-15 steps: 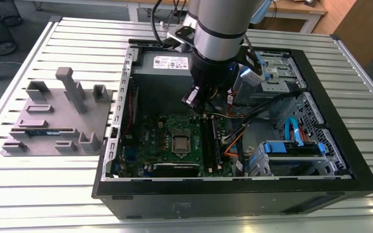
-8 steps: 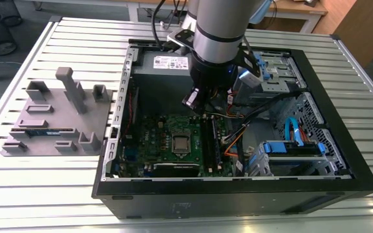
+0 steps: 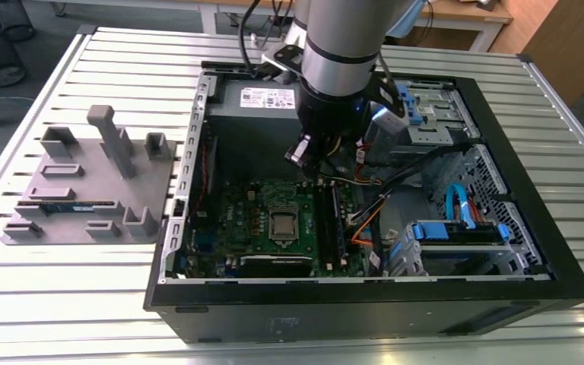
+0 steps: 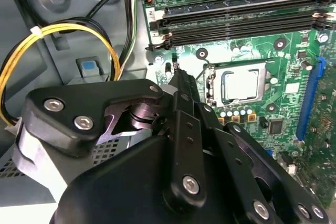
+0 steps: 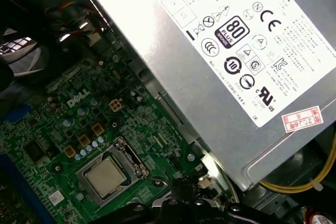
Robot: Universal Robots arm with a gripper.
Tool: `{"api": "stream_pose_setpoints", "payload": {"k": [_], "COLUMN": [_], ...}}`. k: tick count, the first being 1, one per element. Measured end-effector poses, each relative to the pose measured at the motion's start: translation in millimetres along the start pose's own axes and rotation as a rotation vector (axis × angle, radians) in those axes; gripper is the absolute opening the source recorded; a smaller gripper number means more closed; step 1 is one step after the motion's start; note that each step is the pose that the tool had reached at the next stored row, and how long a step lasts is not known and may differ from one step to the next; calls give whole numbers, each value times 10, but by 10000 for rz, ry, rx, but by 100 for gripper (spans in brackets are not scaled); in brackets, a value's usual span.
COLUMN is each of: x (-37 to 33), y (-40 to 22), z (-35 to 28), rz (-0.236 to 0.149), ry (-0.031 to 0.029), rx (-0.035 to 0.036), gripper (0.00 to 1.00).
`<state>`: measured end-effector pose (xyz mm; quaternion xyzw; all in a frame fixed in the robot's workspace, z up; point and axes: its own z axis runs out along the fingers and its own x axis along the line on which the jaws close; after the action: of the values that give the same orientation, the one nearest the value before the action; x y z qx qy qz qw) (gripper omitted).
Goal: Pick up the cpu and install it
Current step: 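Install the first cpu locking lever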
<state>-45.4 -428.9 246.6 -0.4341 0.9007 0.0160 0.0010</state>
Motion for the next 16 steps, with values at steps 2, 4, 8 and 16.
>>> {"api": "stream_pose_setpoints", "payload": {"k": [2,4,8,16], "x": [-2,-2,-1,15], "y": [1,1,1,-2], "z": [17,28,43,64], "rz": [-2,0,-9,-52], "ry": [-3,4,36,77], "rx": [8,16,40,72], "gripper": [11,11,11,11]}}
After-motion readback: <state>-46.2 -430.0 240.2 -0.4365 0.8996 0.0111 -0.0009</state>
